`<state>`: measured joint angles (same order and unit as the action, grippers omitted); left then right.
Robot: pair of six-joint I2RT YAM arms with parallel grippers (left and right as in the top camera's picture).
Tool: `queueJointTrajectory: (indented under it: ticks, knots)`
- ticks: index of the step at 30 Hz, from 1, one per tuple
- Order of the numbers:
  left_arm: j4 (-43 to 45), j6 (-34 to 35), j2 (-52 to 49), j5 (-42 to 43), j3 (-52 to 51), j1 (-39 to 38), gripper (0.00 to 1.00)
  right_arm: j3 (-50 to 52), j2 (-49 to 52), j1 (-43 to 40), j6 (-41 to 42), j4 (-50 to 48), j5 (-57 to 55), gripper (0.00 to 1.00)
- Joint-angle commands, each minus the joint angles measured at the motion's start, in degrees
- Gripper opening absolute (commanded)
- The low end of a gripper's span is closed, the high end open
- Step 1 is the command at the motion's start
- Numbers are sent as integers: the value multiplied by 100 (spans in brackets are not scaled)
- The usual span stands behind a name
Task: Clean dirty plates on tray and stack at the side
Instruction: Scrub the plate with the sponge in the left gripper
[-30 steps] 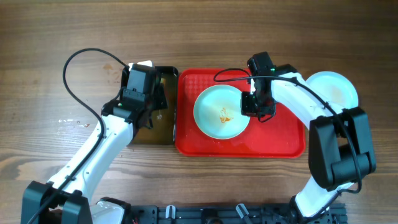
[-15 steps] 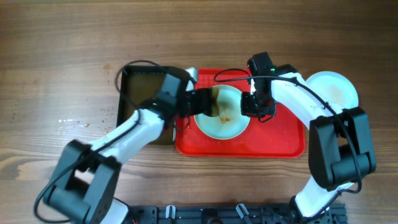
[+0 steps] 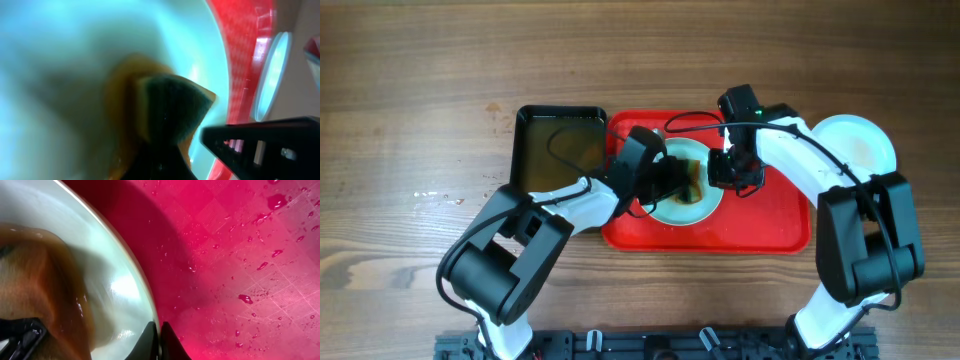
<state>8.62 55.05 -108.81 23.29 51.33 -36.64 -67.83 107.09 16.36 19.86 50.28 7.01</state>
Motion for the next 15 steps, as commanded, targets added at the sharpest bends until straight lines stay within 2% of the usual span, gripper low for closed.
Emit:
queueJointTrajectory:
  ticks: [1, 5, 12, 15]
  knots:
    - [-879, 61, -155, -999, -33, 15, 4, 9, -48, 13, -37, 11, -61, 4]
    - [-1403, -686, 7, -1182, -31, 245, 4, 9, -48, 13, -35, 11, -61, 4]
    - [-2052, -1617, 1320, -1143, -31, 378, 4, 9, -48, 13, -35, 11, -63, 4]
    - [-2430, -2074, 1738, -1427, -31, 479, 4, 9, -48, 13, -35, 11, -61, 4]
